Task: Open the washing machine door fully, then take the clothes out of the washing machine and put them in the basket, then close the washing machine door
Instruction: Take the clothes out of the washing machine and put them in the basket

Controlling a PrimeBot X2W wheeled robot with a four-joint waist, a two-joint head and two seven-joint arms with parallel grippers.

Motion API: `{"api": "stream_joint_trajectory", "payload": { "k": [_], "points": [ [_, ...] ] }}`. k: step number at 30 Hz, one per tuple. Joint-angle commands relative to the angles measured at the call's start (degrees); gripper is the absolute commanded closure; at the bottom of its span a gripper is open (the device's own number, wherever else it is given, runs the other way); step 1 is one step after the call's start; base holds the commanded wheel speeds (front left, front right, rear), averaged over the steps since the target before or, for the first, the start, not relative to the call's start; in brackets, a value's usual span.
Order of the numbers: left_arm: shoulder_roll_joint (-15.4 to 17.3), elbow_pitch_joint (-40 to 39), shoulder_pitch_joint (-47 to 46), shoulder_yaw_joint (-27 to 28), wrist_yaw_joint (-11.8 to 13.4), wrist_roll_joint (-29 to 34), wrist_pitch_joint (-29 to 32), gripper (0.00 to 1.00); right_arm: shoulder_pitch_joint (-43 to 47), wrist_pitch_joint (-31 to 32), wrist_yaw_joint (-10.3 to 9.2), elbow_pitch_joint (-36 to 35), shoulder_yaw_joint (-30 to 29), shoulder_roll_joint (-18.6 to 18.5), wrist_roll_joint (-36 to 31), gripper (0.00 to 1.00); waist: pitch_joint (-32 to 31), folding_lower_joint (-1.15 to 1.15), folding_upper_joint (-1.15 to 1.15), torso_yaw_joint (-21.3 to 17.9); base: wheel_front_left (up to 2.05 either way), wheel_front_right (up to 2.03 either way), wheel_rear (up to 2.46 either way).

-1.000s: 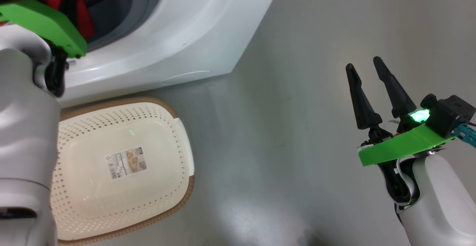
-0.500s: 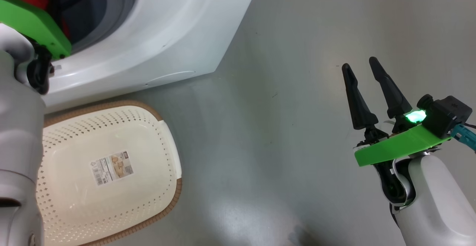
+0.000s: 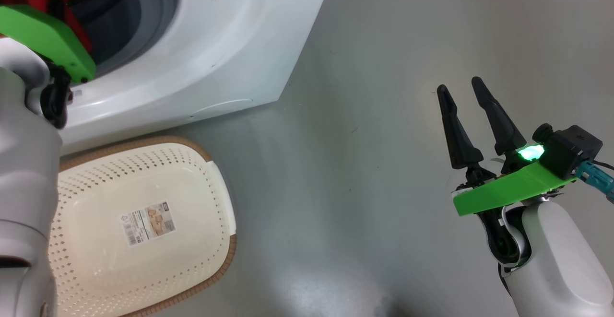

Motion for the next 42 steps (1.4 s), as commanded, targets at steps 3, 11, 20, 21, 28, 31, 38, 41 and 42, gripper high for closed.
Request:
{"api": "stream_joint_trajectory", "payload": {
  "k": [3,11,20,21,28,31,38,41,42],
  "points": [
    [2.18,-0.89,-0.94,0.04,-0.47,-0.13,-1.54,1.00,0.36,-0.68,0.09,-1.00,1.01,-0.36,-0.09,0.00,-0.80,0.00,0.00,0.31,0.00,0.00,0.00],
    [0.78,-1.13,0.91,-2.31,-0.88,0.55,-6.35,1.00,1.16,-0.68,0.09,-0.96,1.19,-1.15,0.00,0.00,-3.65,0.00,0.00,2.06,0.00,0.00,0.00],
    [-1.40,-2.76,3.78,-4.68,-1.11,0.10,-12.50,1.00,2.04,-0.68,0.09,-0.15,1.68,-2.11,-0.11,0.00,-7.32,0.00,0.00,5.30,0.00,0.00,0.00],
    [-1.43,-3.02,4.27,-4.99,-1.12,0.20,-12.97,1.00,2.26,-0.68,0.09,-0.05,1.70,-2.16,-0.10,0.00,-7.86,0.00,0.00,5.57,0.00,0.00,0.00],
    [-1.82,-7.04,9.19,-6.28,-1.14,-0.21,-14.98,1.00,4.10,-0.68,0.09,0.38,1.80,-2.33,0.16,0.00,-12.08,0.00,0.00,7.36,0.00,0.00,0.00],
    [-1.85,-9.90,11.64,-7.01,-1.14,-0.14,-15.20,1.00,4.97,-0.68,0.09,0.78,1.71,-2.45,0.28,0.00,-13.96,0.00,0.00,8.29,0.00,0.00,0.00],
    [-1.49,-19.19,17.41,-7.94,-1.15,0.26,-15.30,1.00,6.61,-0.68,0.09,1.80,1.80,-2.70,0.41,0.00,-17.36,0.00,0.00,11.09,0.00,0.00,0.00],
    [-0.95,-23.74,20.35,-8.25,-1.13,0.47,-15.31,1.00,7.28,-0.68,0.09,2.14,1.87,-2.77,0.33,0.00,-18.66,0.00,0.00,12.24,0.00,0.00,0.00],
    [-0.68,-25.31,21.38,-8.38,-1.03,0.57,-15.31,1.00,7.55,-0.68,0.09,2.21,1.89,-2.80,0.29,0.00,-19.09,0.00,0.00,12.60,0.00,0.00,0.00]
  ]
}}
